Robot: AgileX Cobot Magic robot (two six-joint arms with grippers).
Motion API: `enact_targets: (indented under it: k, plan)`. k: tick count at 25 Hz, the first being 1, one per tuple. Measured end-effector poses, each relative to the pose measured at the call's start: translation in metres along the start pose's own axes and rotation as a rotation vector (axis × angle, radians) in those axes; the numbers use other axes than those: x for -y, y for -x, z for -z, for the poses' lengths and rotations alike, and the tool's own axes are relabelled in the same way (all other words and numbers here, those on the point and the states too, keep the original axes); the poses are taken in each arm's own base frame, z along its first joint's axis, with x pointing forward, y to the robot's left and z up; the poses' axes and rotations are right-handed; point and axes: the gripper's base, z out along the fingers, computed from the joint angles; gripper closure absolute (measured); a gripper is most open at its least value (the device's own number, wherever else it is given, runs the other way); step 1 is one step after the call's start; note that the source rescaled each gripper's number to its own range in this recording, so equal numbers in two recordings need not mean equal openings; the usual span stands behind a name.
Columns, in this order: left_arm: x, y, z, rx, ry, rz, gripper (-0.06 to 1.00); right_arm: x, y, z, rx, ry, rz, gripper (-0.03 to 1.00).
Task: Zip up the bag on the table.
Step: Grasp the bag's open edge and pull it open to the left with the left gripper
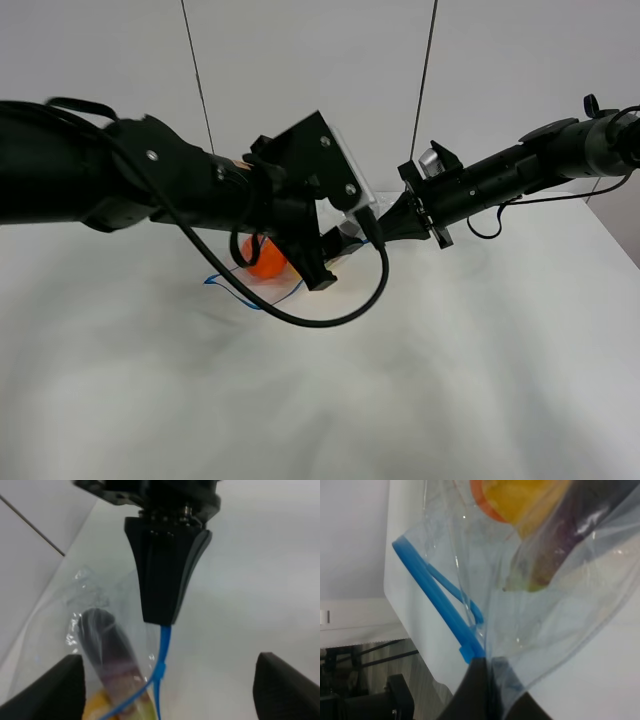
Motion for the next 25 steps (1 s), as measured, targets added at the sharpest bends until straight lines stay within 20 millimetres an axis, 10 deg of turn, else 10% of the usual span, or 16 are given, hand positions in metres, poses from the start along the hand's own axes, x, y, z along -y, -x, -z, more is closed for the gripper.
enact_targets:
  k: [16,25]
  plan:
    - [0.037,-0.035,-0.071,-0.065,0.223,-0.095,0.07,0.0,0.0,0.0,0.0,-0.001,0.001,0.97]
    - [0.039,-0.043,-0.079,-0.082,0.247,-0.105,0.4,0.0,0.0,0.0,0.0,-0.001,0.001,0.97]
